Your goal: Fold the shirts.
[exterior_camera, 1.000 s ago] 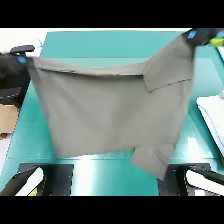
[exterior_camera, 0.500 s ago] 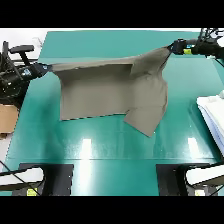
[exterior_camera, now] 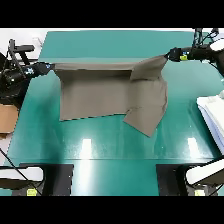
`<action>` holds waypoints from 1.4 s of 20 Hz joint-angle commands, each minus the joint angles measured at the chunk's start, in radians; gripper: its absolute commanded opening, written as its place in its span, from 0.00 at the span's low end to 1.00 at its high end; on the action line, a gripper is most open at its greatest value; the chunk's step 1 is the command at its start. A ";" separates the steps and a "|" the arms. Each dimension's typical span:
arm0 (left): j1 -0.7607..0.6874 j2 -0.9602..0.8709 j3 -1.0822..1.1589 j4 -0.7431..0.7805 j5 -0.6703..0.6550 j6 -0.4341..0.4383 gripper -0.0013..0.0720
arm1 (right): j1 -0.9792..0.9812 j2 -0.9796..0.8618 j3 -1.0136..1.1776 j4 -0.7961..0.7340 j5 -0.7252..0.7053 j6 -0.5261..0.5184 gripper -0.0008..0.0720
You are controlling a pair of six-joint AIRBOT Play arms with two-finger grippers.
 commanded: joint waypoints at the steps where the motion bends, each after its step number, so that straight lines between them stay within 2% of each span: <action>1: 0.000 -0.004 0.005 -0.036 0.083 0.002 0.05 | 0.010 -0.009 -0.001 0.000 -0.080 -0.004 0.02; 3: -0.023 -0.021 0.019 -0.061 0.135 0.013 0.05 | 0.018 -0.027 0.000 0.006 -0.172 -0.004 0.02; 6: -0.085 -0.055 0.090 -0.069 0.202 0.105 0.05 | 0.011 -0.062 0.000 0.164 -0.303 -0.036 0.02; 9: -0.116 -0.056 0.112 -0.148 0.360 0.160 0.06 | 0.000 -0.082 0.000 0.219 -0.292 -0.102 0.02; 11: -0.116 -0.073 0.103 -0.074 0.332 0.160 0.05 | -0.003 -0.104 0.000 0.194 -0.216 -0.117 0.02; 14: -0.116 -0.112 0.059 0.075 0.253 0.051 0.05 | -0.003 -0.147 -0.014 0.172 -0.129 -0.117 0.02; 18: -0.116 -0.161 -0.018 0.214 0.222 -0.024 0.06 | -0.003 -0.154 -0.106 0.130 -0.108 -0.116 0.02; 20: -0.116 -0.164 -0.042 0.227 0.220 -0.026 0.06 | -0.003 -0.154 -0.154 0.091 -0.075 -0.112 0.02; 28: -0.116 -0.164 -0.046 0.283 0.219 -0.027 0.06 | -0.003 -0.153 -0.224 0.096 -0.053 -0.108 0.02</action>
